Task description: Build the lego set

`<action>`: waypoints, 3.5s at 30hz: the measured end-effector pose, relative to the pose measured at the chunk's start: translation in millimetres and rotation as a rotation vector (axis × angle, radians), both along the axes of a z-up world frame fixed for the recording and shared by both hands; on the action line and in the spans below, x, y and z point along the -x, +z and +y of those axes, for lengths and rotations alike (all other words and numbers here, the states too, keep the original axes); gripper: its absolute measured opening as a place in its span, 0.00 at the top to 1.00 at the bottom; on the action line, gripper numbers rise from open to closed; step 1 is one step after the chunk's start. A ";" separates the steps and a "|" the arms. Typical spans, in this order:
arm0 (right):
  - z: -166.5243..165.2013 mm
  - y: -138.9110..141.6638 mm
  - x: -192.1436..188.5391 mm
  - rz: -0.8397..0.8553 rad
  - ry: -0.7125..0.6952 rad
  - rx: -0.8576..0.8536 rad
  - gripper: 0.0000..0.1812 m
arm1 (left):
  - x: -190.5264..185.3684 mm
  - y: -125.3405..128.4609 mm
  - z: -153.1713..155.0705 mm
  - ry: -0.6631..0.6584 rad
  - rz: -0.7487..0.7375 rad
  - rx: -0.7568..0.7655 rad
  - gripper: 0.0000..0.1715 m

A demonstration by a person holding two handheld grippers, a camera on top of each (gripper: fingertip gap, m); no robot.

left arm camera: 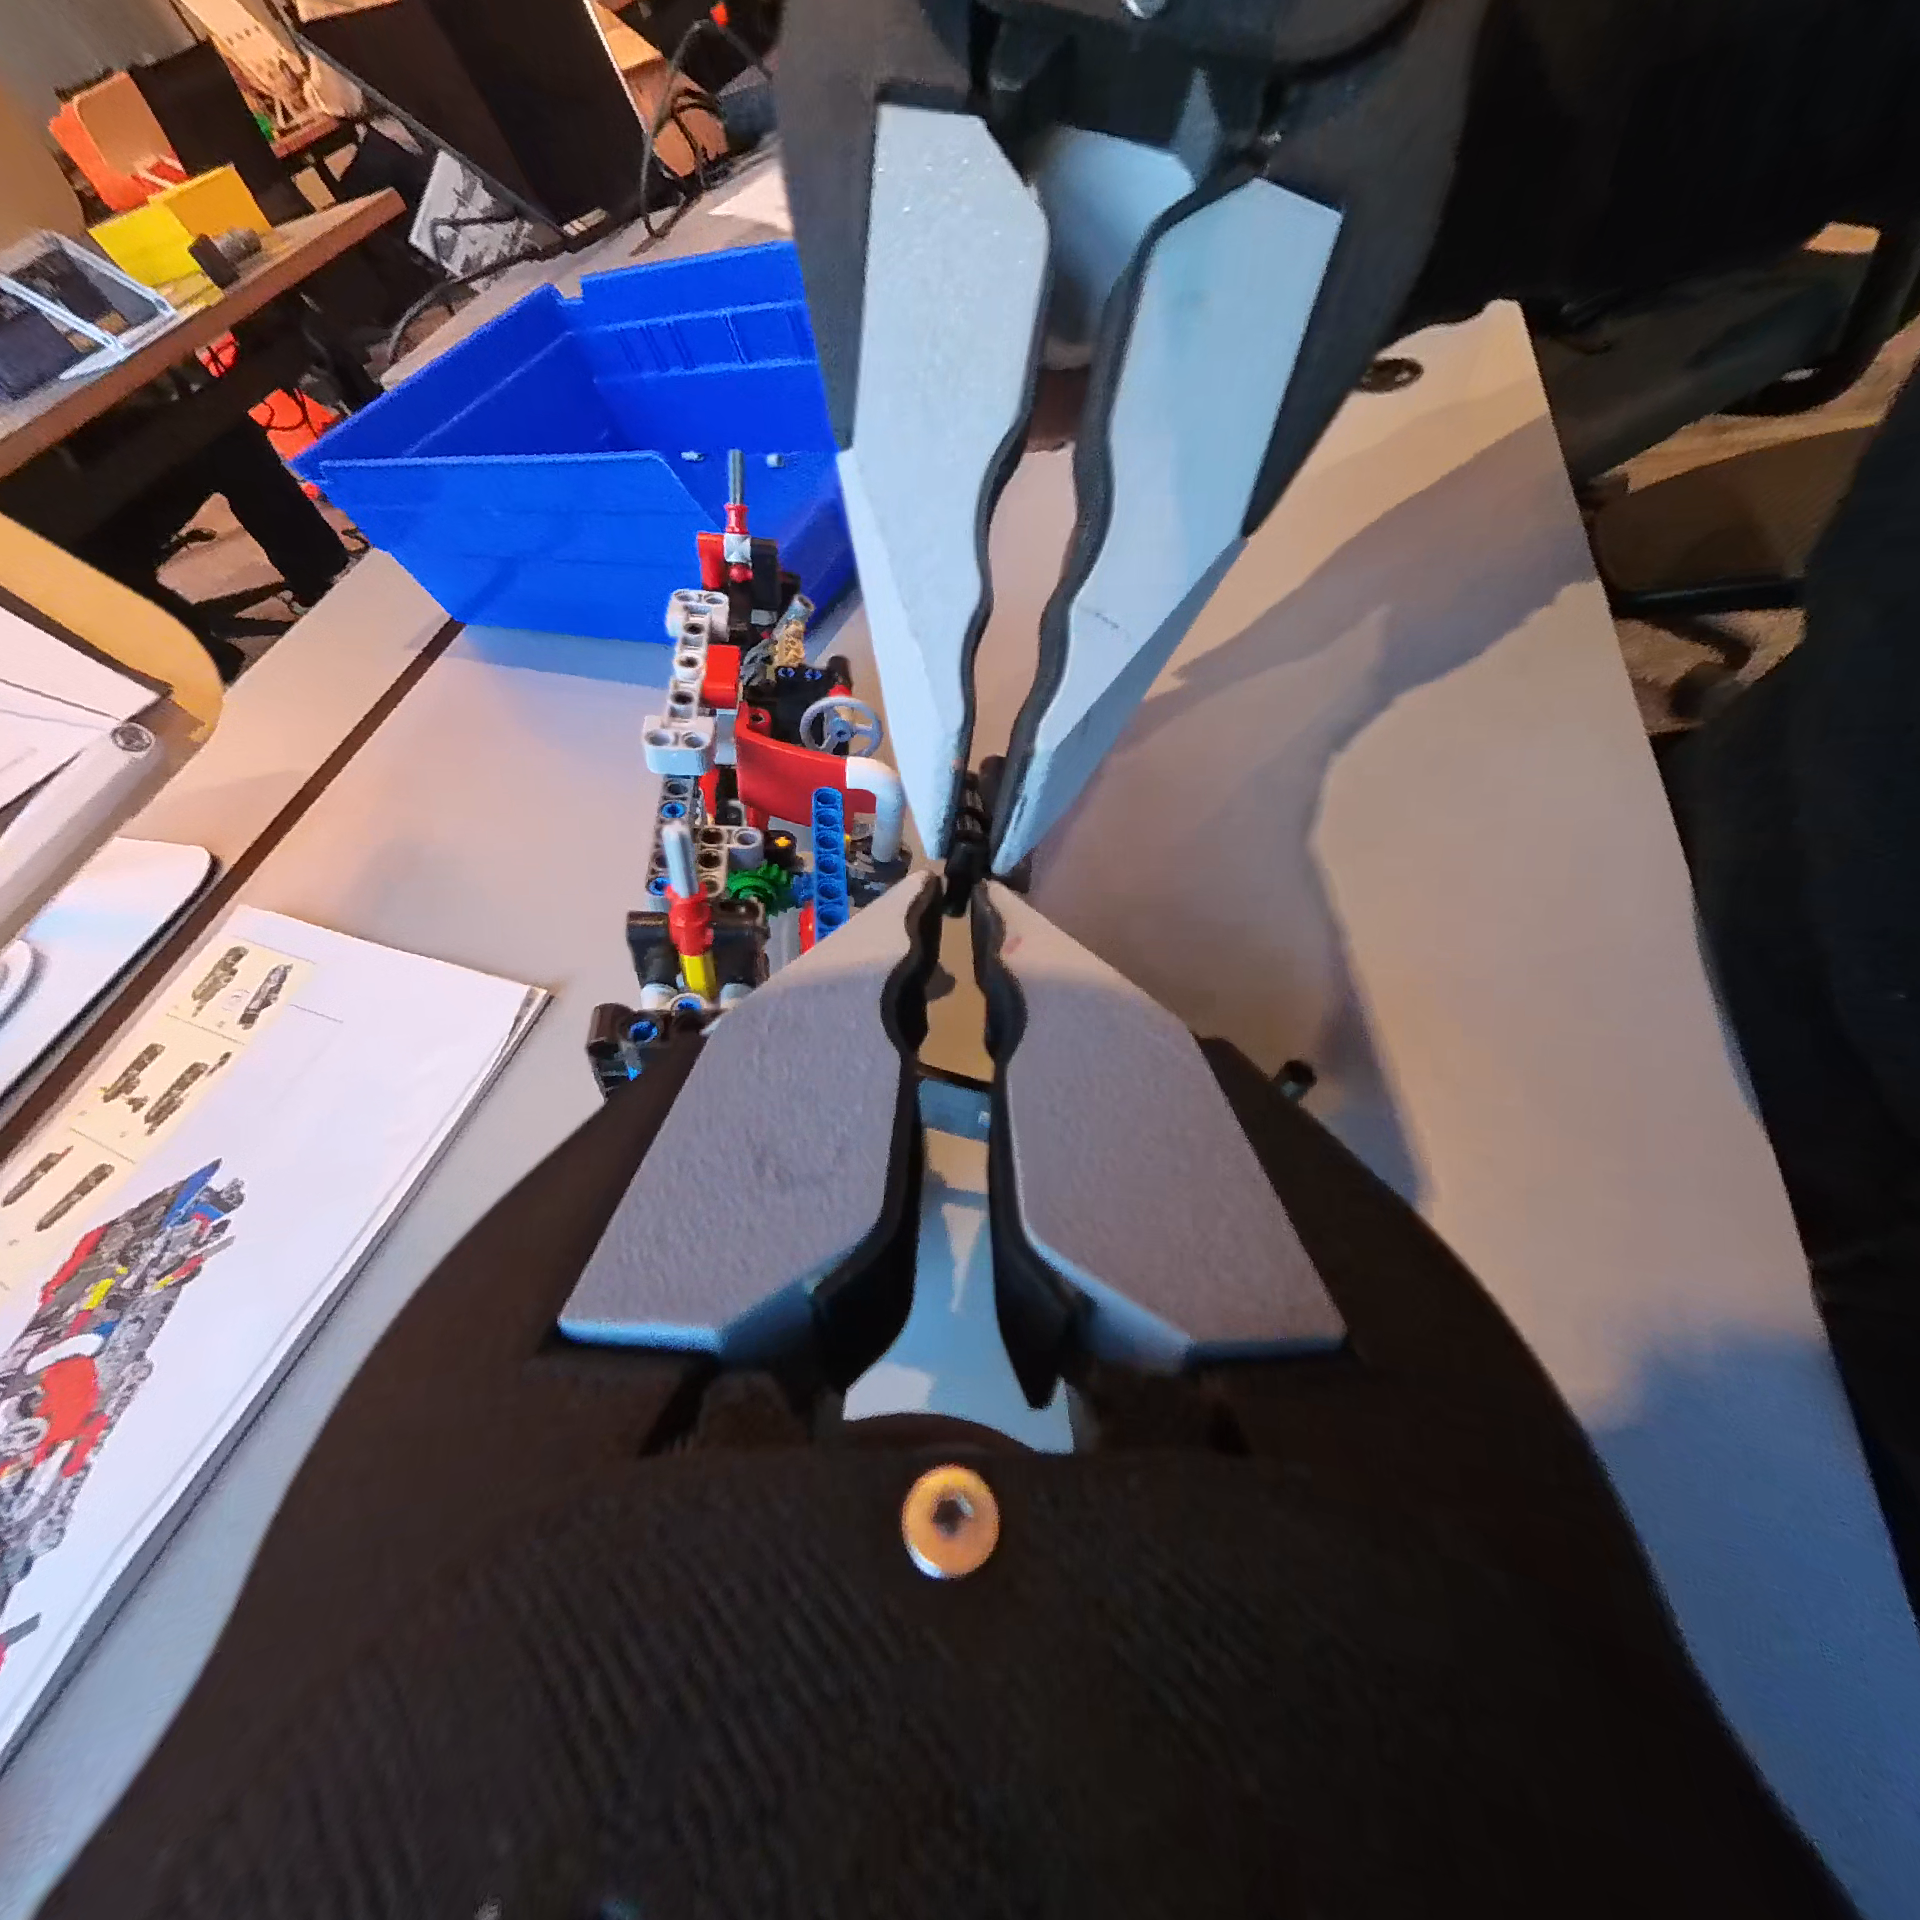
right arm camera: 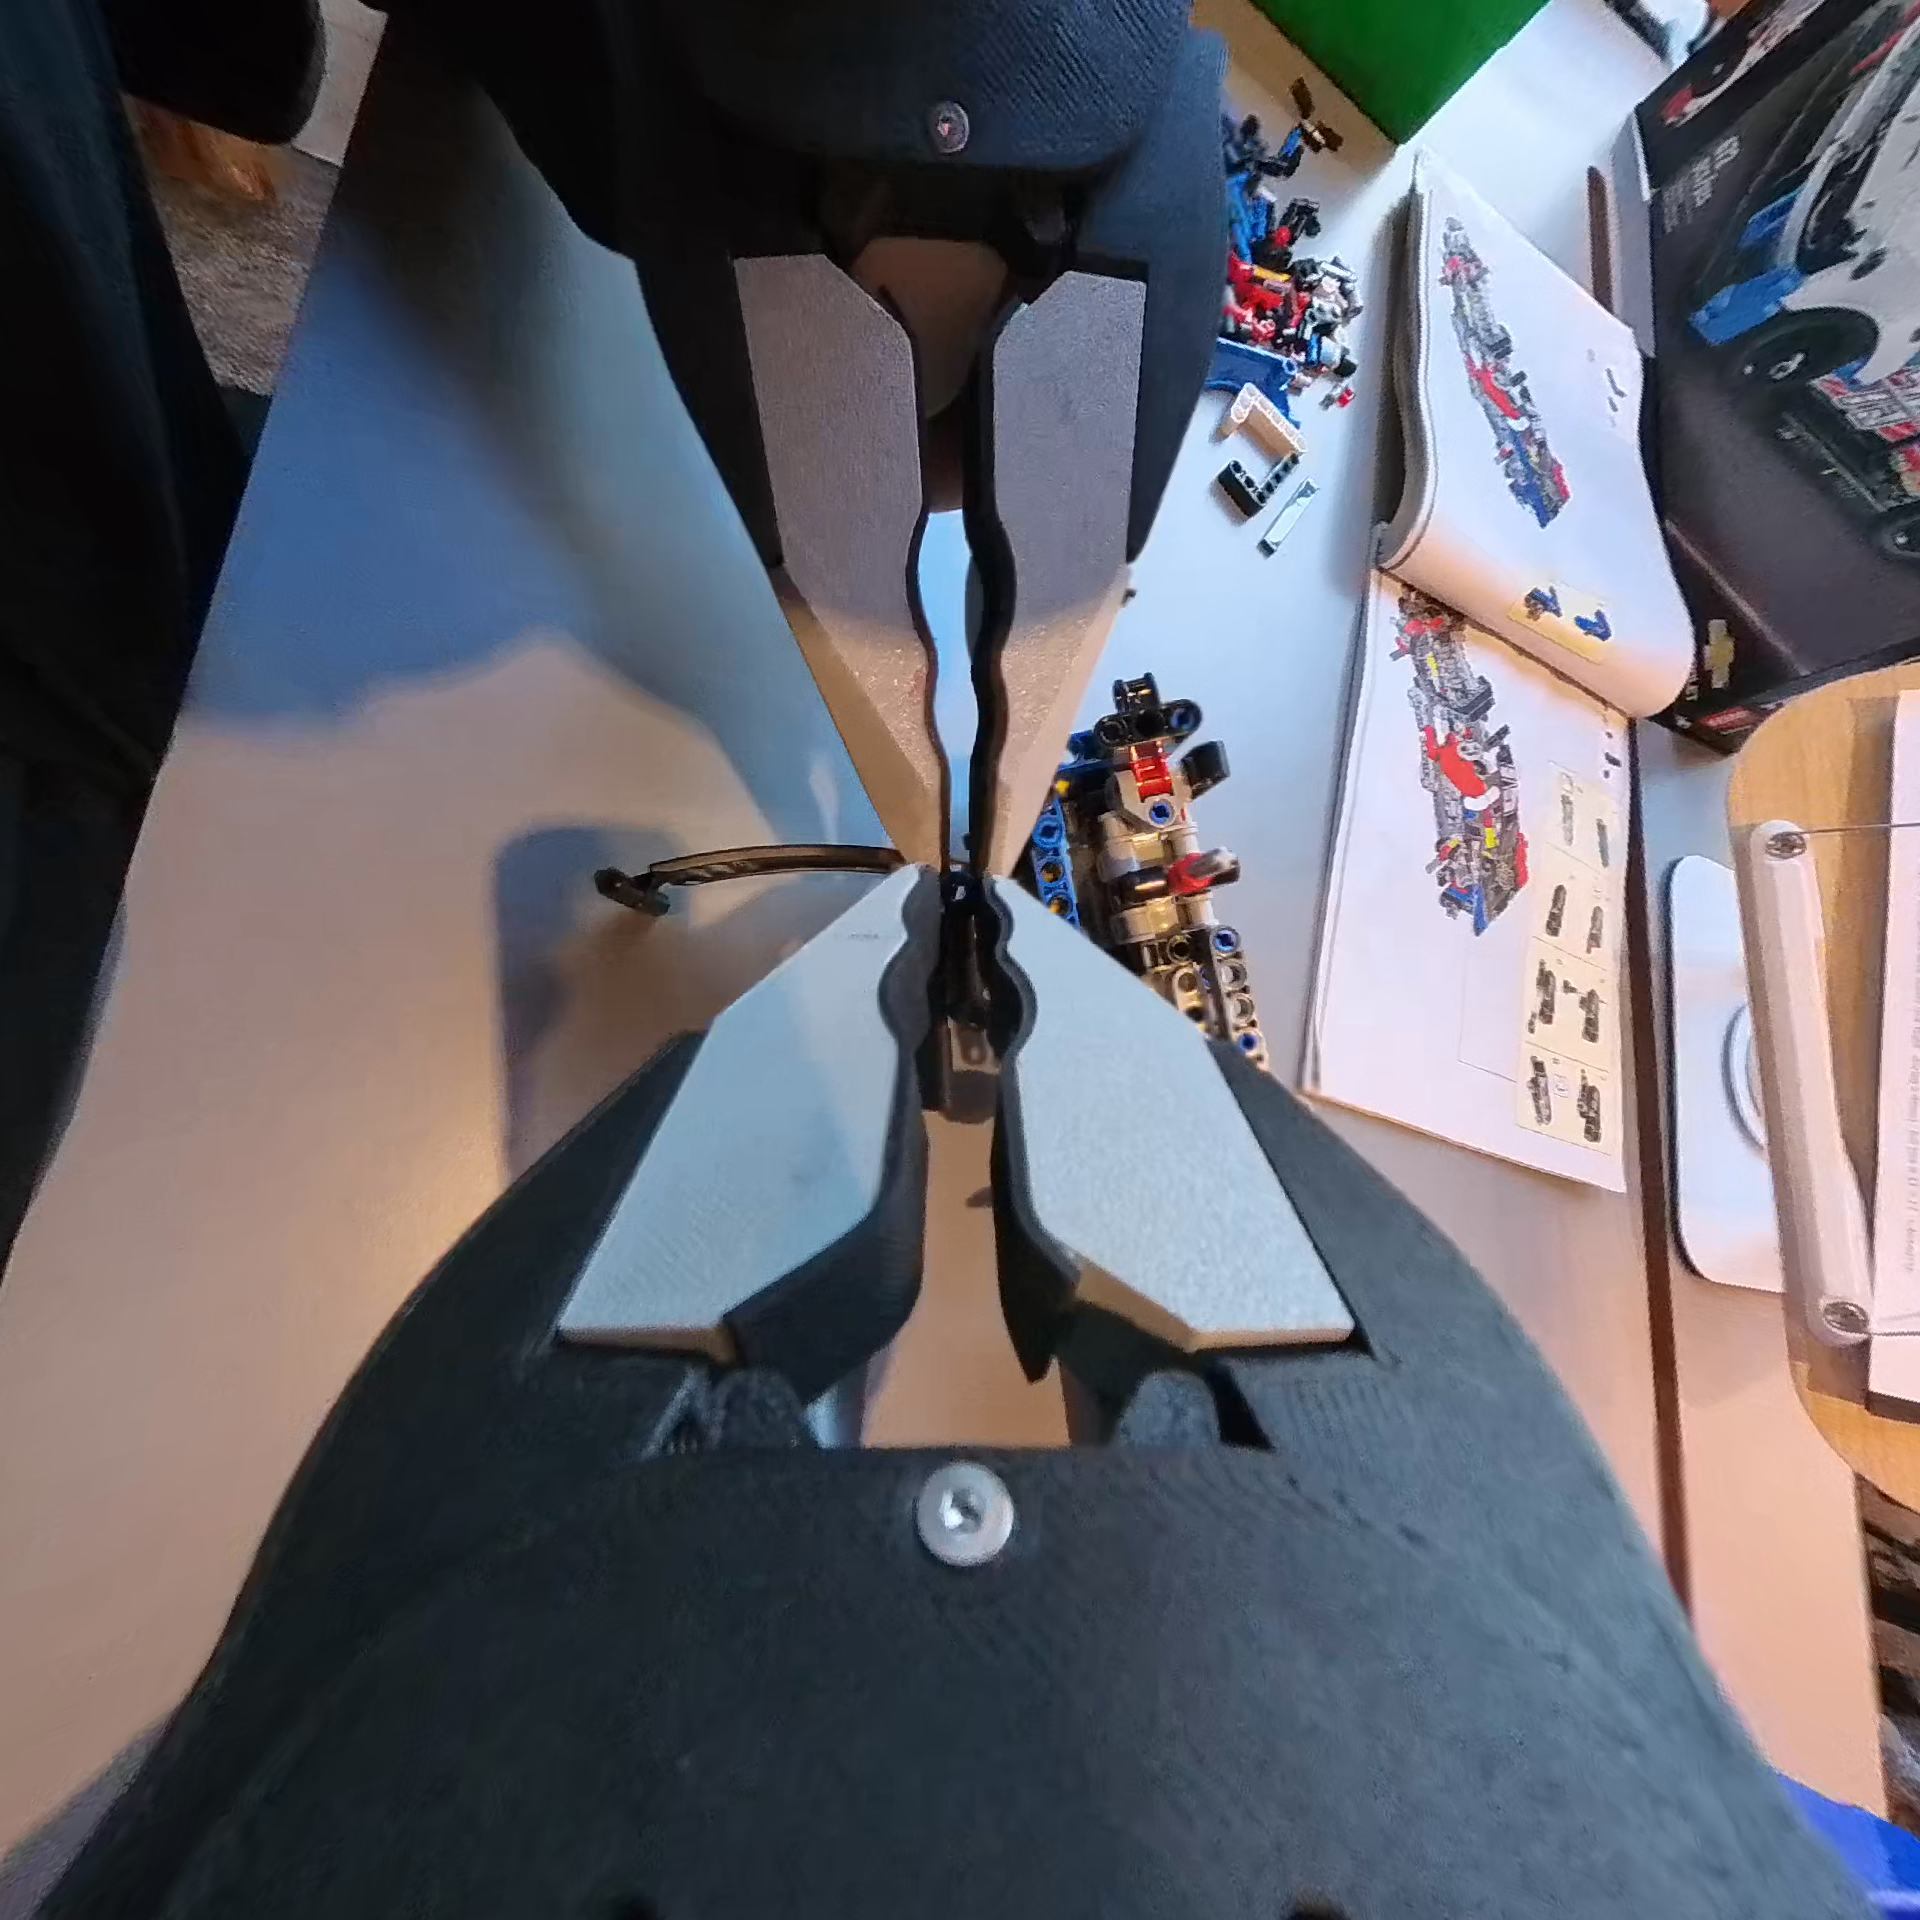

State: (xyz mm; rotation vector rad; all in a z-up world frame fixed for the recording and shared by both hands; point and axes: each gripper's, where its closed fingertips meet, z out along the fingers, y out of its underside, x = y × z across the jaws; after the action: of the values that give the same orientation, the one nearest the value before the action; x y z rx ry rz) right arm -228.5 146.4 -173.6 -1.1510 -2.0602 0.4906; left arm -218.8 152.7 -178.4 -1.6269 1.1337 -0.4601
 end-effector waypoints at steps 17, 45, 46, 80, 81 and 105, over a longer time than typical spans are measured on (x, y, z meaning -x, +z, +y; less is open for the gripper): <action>21.8 7.8 4.2 0.009 -0.010 -0.054 0.99 | 33.7 24.5 7.1 0.164 -0.115 -0.024 0.84; 22.7 -11.5 17.4 -0.059 0.078 -0.196 0.99 | 42.4 -41.6 39.3 -0.042 0.008 0.064 0.63; 22.9 -11.4 17.1 -0.056 0.081 -0.205 0.99 | 42.1 -41.4 39.8 -0.044 -0.001 0.066 0.63; 23.1 -16.8 17.5 -0.093 0.227 -0.431 0.98 | 42.2 -43.6 41.9 -0.028 0.022 0.027 0.65; 22.9 -17.3 17.6 -0.100 0.223 -0.377 0.98 | 42.2 -43.8 41.7 -0.029 0.022 0.027 0.65; 40.4 2.2 -6.1 0.040 0.005 -0.254 0.87 | 42.8 -43.3 40.5 -0.035 -0.002 0.023 0.65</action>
State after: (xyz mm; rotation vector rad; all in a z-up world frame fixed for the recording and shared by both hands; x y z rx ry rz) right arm -222.4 186.9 -171.4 -0.9773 -2.0235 0.2427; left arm -261.5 193.2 -221.7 -1.6284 1.1607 -0.4990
